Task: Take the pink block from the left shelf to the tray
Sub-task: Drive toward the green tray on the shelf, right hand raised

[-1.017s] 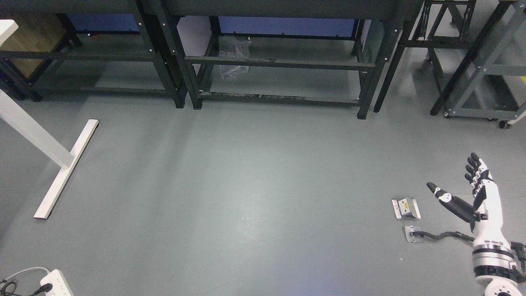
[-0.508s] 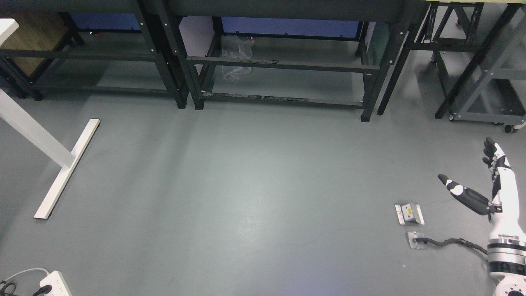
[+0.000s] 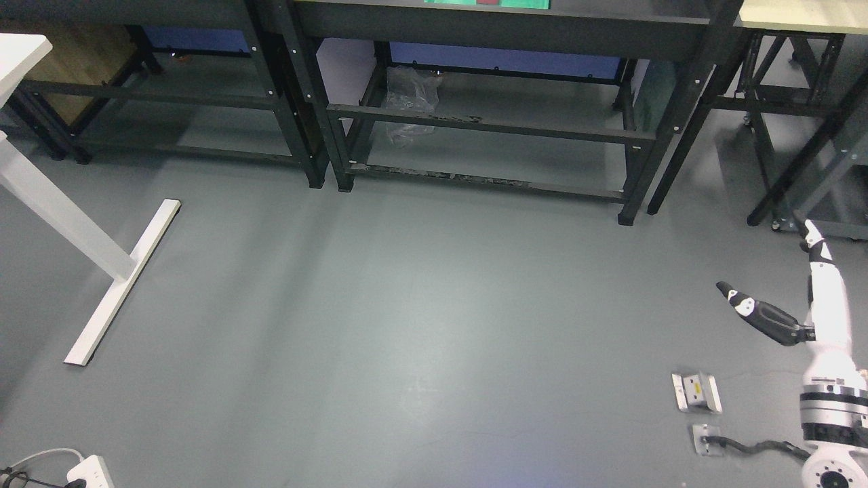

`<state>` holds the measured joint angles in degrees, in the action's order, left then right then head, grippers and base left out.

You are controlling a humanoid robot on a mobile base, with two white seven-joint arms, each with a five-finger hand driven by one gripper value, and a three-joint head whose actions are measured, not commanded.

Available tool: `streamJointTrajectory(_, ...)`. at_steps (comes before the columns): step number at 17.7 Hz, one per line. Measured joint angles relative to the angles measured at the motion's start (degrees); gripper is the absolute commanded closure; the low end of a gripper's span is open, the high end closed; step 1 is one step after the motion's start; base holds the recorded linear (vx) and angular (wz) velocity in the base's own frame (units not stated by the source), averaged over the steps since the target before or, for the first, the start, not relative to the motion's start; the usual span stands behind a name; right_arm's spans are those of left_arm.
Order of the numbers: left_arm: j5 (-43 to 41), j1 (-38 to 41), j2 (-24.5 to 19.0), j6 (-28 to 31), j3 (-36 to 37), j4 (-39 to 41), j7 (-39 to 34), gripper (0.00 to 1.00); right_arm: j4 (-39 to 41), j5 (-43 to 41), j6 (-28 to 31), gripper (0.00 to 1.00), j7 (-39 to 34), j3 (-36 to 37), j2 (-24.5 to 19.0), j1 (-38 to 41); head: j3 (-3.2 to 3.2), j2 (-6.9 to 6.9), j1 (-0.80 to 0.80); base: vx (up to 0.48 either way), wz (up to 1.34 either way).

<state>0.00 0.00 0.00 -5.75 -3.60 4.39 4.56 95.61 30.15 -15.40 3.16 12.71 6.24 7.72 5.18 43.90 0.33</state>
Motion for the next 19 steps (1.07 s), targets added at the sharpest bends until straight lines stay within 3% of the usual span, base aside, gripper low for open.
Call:
streamJointTrajectory(8,0.0,0.0,0.0,0.0,0.0,0.0,0.0,0.0,0.78,12.8,-2.99,0.08,0.74,-1.27,-0.82,0.84,0.0,0.0,0.0,0.203,0.14)
streamJointTrajectory(19,0.0,0.0,0.0,0.0,0.0,0.0,0.0,0.0,1.2,30.63,13.94,0.08,8.42,-6.93,-4.2,-0.19,0.0,0.0,0.0,0.267,-0.15)
